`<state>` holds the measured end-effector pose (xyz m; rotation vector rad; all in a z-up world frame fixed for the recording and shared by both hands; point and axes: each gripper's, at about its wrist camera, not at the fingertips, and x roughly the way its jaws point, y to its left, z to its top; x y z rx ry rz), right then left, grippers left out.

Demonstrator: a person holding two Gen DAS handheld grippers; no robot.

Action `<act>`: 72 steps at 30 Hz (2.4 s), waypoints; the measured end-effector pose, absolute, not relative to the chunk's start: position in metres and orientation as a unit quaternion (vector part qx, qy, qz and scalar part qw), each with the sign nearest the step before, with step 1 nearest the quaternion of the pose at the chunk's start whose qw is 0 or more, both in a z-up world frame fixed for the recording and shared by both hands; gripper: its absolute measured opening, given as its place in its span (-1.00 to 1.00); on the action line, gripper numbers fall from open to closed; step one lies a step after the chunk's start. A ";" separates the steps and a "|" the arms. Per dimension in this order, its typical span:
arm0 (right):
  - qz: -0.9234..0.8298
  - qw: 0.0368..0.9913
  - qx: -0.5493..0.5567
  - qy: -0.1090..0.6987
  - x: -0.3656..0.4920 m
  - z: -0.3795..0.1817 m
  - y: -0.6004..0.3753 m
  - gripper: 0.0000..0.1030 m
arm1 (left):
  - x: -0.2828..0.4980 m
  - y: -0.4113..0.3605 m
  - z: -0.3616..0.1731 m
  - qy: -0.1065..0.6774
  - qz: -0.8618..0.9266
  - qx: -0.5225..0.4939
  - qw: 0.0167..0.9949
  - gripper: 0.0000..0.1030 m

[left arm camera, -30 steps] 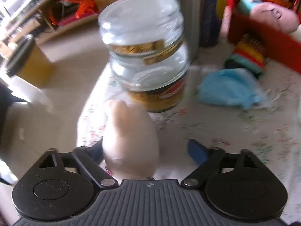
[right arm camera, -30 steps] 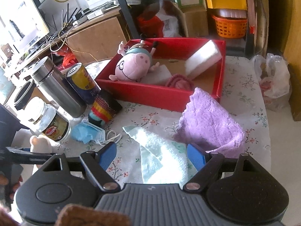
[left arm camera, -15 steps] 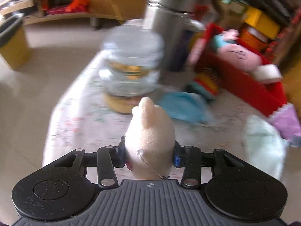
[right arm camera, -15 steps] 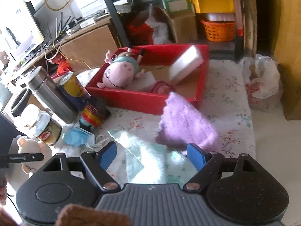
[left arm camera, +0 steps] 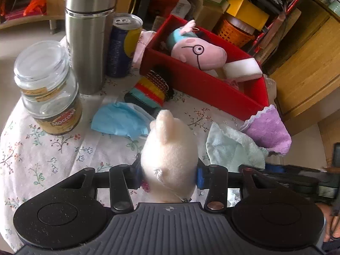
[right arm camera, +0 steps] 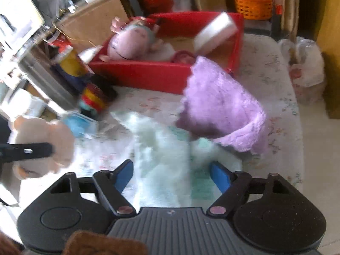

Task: Organize soft objects
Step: 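Grasp the white teddy bear with the left tool while the right tool grasps the pale green towel, then lift and carry the teddy bear and green towel over the red box with both tools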

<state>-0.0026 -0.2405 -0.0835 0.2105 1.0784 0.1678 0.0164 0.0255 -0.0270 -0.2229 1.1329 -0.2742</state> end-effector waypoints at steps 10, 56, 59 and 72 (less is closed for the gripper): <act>0.119 0.848 0.154 0.493 -0.024 -0.073 -0.253 -1.00 | 0.015 0.024 -0.024 0.536 -0.145 -0.106 0.825 -0.05; 0.123 0.812 0.199 0.534 -0.023 -0.072 -0.240 -1.00 | 0.021 0.045 0.012 0.488 -0.164 -0.193 0.835 -0.02; 0.099 0.840 0.102 0.523 -0.029 -0.064 -0.225 -0.51 | 0.021 0.045 0.013 0.487 -0.168 -0.193 0.835 -0.01; 0.140 0.840 0.029 0.523 0.009 -0.079 -0.184 -1.00 | 0.023 0.044 0.002 0.501 -0.166 -0.186 0.829 0.01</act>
